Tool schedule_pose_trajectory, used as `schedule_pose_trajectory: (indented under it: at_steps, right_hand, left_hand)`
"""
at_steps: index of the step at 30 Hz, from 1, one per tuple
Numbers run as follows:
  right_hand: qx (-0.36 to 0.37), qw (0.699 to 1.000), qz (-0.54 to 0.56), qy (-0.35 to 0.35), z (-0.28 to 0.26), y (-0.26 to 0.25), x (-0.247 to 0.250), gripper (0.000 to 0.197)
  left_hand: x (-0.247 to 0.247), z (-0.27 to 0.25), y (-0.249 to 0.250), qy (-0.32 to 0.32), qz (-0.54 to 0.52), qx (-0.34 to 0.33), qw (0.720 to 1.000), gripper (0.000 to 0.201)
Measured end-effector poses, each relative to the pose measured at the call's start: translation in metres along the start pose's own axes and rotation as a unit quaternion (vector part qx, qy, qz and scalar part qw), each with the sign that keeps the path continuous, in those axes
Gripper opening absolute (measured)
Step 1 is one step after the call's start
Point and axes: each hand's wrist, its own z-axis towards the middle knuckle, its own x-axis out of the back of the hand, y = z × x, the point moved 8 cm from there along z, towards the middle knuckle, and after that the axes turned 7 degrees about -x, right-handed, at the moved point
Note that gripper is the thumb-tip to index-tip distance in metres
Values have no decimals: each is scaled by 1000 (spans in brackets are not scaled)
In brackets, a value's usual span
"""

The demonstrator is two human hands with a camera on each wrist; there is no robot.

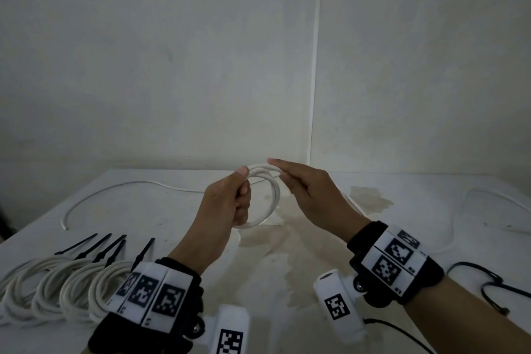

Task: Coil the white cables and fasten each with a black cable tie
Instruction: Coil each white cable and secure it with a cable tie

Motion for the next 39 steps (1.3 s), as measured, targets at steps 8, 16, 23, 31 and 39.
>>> schedule_pose_trajectory:
  at_steps: [8, 16, 23, 31, 39]
  right_hand:
    - [-92, 988, 115, -43, 1, -7, -9, 14]
    - [-61, 996, 57, 38, 6, -13, 14, 17]
    - [-59, 997, -12, 37, 5, -9, 25, 34]
    - [-58, 997, -10, 49, 3, -8, 33, 32]
    - [-77, 996, 55, 8, -8, 2, 25, 30]
  left_hand:
    - [-1, 10, -4, 11, -75, 15, 997, 43]
    - [-17, 21, -2, -48, -44, -4, 998, 42]
    - [-29, 12, -12, -83, -111, 25, 990, 38]
    - [-39, 12, -9, -51, -83, 35, 995, 39]
    - [-27, 16, 0, 31, -70, -17, 997, 37]
